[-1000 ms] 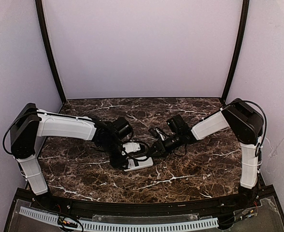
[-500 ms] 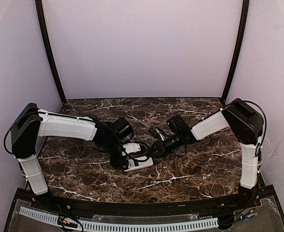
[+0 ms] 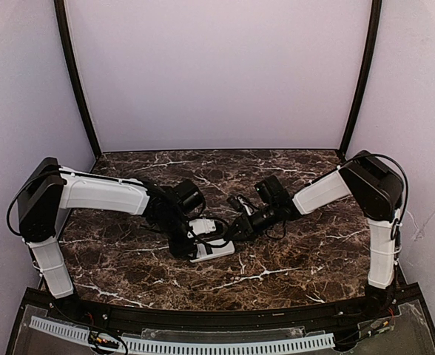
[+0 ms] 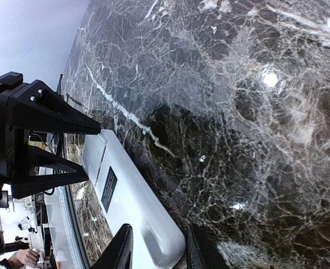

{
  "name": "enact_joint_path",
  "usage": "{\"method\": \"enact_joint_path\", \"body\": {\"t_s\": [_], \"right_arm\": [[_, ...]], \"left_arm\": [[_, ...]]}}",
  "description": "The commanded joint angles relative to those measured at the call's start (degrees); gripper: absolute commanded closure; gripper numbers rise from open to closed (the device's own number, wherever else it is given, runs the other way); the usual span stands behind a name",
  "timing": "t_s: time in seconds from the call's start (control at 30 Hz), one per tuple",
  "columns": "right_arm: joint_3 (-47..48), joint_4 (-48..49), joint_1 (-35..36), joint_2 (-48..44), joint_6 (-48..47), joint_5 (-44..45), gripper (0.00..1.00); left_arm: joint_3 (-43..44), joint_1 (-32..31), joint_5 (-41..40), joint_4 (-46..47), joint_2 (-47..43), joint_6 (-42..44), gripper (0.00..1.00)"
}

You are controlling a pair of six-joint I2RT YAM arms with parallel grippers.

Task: Load the batteries into the remote control
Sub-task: Place the battery cover on the remote control without the battery cover.

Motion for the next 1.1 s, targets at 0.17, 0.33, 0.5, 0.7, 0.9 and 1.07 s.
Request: {"method": "enact_joint_path", "body": {"t_s": [0.17, 0.33, 0.5, 0.7, 0.9, 1.07], "right_arm": [[-0.61, 0.64, 0.71, 1.03, -0.08, -0.47, 0.68], [-0.50, 0.59, 0.71, 1.03, -0.08, -0.40, 0.68], [-0.61, 0.64, 0.73, 1.03, -0.07, -0.35, 0.68], [-0.56, 0.64, 0.76, 1.03, 0.02, -0.27, 0.68], [-0.60, 0.52, 0.71, 0.94, 0.10, -0.17, 0.68], [-0.69, 0.51, 0.79, 0.77, 0.10, -0.35, 0.68]], "left_arm": [[0.63, -0.36, 0.79, -0.48, 1.16, 0.58, 0.44], [0.68, -0.36, 0.79, -0.79, 1.24, 0.78, 0.42], [0.88, -0.36, 0.81, -1.09, 1.09, 0.68, 0.42], [1.20, -0.35, 0.49, -1.74, -0.41, 0.72, 0.38], [1.48, -0.39, -0.02, -2.21, -1.83, 1.00, 0.33], [1.98, -0.38, -0.42, -2.42, -2.50, 1.38, 0.30]]}}
